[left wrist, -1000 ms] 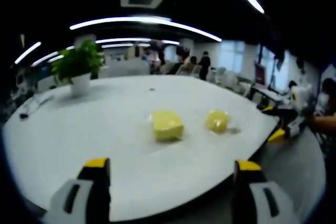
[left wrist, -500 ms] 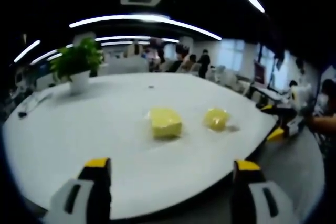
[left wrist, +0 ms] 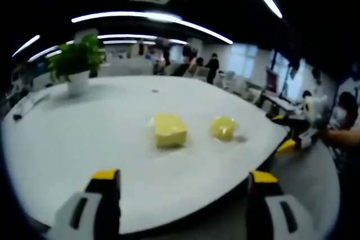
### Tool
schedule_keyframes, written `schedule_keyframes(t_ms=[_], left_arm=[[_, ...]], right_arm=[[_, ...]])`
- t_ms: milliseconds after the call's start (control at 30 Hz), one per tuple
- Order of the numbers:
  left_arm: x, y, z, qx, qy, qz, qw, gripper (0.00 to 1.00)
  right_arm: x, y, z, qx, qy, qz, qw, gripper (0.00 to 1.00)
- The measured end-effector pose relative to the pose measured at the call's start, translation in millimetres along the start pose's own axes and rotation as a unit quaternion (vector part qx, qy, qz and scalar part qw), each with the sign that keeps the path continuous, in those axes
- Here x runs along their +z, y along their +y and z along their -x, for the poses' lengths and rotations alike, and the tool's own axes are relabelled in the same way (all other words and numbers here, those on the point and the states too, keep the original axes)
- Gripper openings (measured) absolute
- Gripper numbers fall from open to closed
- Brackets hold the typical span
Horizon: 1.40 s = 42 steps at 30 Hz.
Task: Compare the silicone blocks by pressing each to a similar depth, holding the contact briefly, and releasing to observe deformation and rebound differences across the visible hardness samples.
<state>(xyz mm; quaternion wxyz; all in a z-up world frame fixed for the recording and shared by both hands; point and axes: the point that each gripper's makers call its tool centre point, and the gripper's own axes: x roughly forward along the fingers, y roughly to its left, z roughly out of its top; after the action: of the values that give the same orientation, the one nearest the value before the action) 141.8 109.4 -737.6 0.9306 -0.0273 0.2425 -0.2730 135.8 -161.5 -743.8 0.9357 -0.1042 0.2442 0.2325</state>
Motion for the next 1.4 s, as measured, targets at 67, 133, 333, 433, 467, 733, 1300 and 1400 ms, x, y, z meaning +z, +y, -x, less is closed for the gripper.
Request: schedule_keyframes(t_ms=[67,133,333,433,467,733,1300,1400], left_arm=[[1.2,-1.0,1,-0.005,-0.001,0.001,1.0000,0.95],[1.3,-0.2,2,-0.006,0.001,-0.004,1.0000,0.95],[4.9,3.2,5,-0.008,0.000,-0.004,1.0000,0.94],[5.8,7.8,5,-0.007,0.001,-0.006,1.0000,0.94],[6.3,10.9,5,-0.007,0.001,-0.007,0.9999,0.94],[8.8,23.8,-3,-0.009,0.013,0.000,0.9999,0.86],[12.2,34.4,-21,-0.026,0.029,0.017,0.9991,0.78],[12.4,34.6,-26,-0.029,0.031,0.017,0.9990,0.78]], right_arm=[[0.1,0,0,0.000,0.000,0.000,1.0000,0.96],[0.1,0,0,0.000,0.000,0.000,1.0000,0.96],[0.2,0,0,0.000,0.000,0.001,1.0000,0.96],[0.2,0,0,-0.001,0.000,0.000,1.0000,0.96],[0.2,0,0,-0.001,0.000,0.000,1.0000,0.96],[0.0,-1,0,-0.003,0.001,0.000,1.0000,0.96],[-0.9,-1,0,-0.004,0.004,-0.001,1.0000,0.96],[-1.0,-2,0,-0.005,0.004,-0.001,1.0000,0.96]])
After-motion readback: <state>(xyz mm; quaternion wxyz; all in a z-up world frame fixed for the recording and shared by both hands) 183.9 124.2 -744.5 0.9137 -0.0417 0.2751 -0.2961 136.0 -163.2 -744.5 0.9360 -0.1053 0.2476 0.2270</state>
